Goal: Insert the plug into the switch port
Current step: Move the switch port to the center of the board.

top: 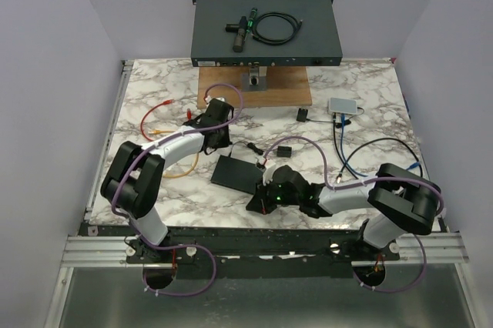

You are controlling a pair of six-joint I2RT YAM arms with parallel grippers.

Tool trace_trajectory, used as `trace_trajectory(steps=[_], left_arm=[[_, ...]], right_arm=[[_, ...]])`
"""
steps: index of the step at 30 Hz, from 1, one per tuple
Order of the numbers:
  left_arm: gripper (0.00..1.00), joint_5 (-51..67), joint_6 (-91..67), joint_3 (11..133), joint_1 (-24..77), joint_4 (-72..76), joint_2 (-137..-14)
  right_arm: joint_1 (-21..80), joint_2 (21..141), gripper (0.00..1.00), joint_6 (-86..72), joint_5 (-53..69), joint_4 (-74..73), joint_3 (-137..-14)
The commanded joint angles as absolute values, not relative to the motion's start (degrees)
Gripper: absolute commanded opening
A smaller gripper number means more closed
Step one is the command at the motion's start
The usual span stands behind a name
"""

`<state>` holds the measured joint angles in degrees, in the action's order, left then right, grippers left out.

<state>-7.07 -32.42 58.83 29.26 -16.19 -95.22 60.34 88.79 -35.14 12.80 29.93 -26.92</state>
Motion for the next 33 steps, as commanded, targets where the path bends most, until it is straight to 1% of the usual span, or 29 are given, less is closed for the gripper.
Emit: trace_trajectory(steps=[1,8,15,24,28,33], left_arm=[[0.00,-6.24,-31.45,60.43,28.22,-17.61,-97.04],[0.00,-5.10,-30.07,62.22,28.04,-19.71,-100.94],[0.00,-4.16,-29.45,61.72,28.03,-21.00,-101.61],[0.00,2.99,-31.21,55.77,28.38,-19.14,-99.21],[0.00,3.52,-30.24,53.26,30.55,-20.31,-97.08],[0.00,1.31,-30.03,52.07,36.46,-23.11,-96.08]], right_arm=[[61.03,90.93,0.01,-35.64,9.77,31.72,-28.49],[61.18,92.90,0.01,-36.92,7.29,31.11,-29.28],[61.17,92.99,0.01,-37.75,2.93,28.34,-30.22],[61.12,91.05,0.01,-39.48,-8.68,22.12,-32.34],[61.21,88.95,0.01,-38.65,-13.83,19.34,-32.70],[61.14,88.24,0.01,-37.56,-17.64,17.45,-33.74]])
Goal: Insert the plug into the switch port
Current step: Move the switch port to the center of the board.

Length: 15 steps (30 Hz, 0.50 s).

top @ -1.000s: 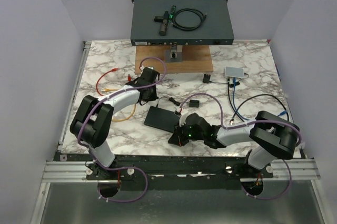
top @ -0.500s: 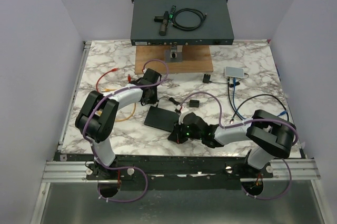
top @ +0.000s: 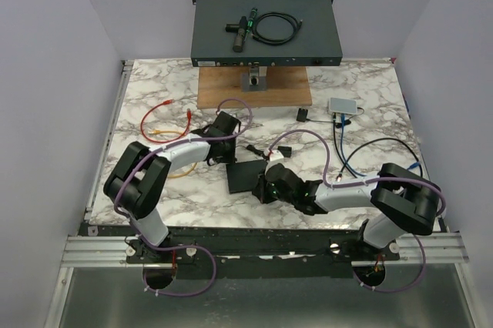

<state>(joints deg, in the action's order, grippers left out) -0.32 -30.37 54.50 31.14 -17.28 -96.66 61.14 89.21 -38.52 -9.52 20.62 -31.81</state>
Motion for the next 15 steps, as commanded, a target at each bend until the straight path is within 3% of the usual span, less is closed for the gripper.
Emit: trace_trajectory(steps=[1,15], left_arm=[[0.00,1.34,-30.35,51.80,37.46,-23.20,-95.89],[0.00,5.25,-35.73,44.06,45.62,-18.52,-91.96]], right_arm=[[61.10,88.24,0.01,-37.38,-18.27,16.88,-34.19],[59.94,91.43,0.01,-26.34,-20.30,13.65,-38.81]])
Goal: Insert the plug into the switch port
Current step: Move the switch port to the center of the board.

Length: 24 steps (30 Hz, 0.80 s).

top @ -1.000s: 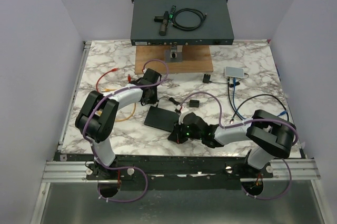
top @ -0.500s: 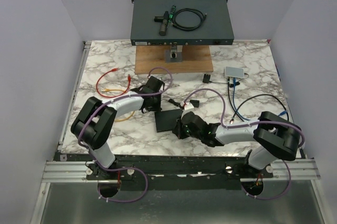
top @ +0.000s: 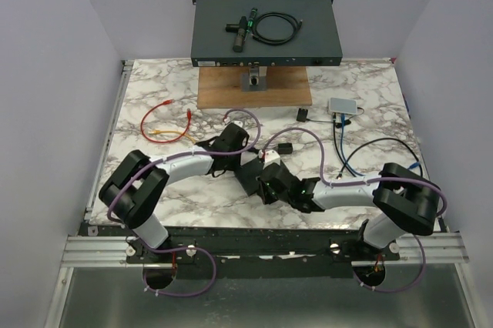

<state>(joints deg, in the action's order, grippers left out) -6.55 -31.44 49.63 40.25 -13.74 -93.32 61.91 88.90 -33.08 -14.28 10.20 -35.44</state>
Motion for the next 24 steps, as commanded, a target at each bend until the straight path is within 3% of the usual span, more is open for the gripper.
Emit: trace_trajectory(steps=[1,13,24], left_arm=[[0.00,5.42,-36.22,43.36,45.82,-18.14,-91.28],[0.00,7.56,-43.69,35.11,51.90,-13.07,-82.40],[0.00,7.01,-43.81,38.15,55.02,-12.66,-83.57]], right_arm=[[59.81,92.17,0.01,-24.88,-19.62,13.82,-39.39],[59.26,98.86,0.01,-12.48,-5.44,12.01,-48.15],[59.20,96.90,0.01,-9.56,-8.04,5.23,-50.12]])
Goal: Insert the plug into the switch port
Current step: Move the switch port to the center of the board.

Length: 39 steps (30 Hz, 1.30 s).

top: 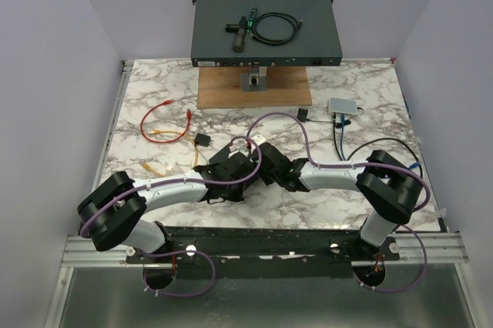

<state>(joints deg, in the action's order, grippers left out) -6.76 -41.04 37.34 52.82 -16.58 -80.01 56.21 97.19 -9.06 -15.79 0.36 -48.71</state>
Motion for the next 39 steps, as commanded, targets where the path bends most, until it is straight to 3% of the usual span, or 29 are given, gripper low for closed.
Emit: trace_trajectory(steps=[1,10,22,39], left_arm=[[0.00,6.51,-43.50,38.44,55.00,-13.41,-83.55],[0.00,2.30,-41.19,39.93,55.02,-19.89,-79.32],[0.01,-8.21,-39.64,42.18,52.82,-29.37,-61.97],[0.00,-3.72,-35.86,36.57,40.73,-23.12,-69.00]], right_arm=[[59.20,96.20,0.01,-9.78,-8.21,4.73,-49.77],[59.15,92.30,0.01,-9.71,-12.67,2.44,-47.85],[57.69,90.23,0.01,-10.52,-15.90,3.44,-47.47],[55.09,89.25,0.01,-12.41,-16.47,7.27,-46.09]])
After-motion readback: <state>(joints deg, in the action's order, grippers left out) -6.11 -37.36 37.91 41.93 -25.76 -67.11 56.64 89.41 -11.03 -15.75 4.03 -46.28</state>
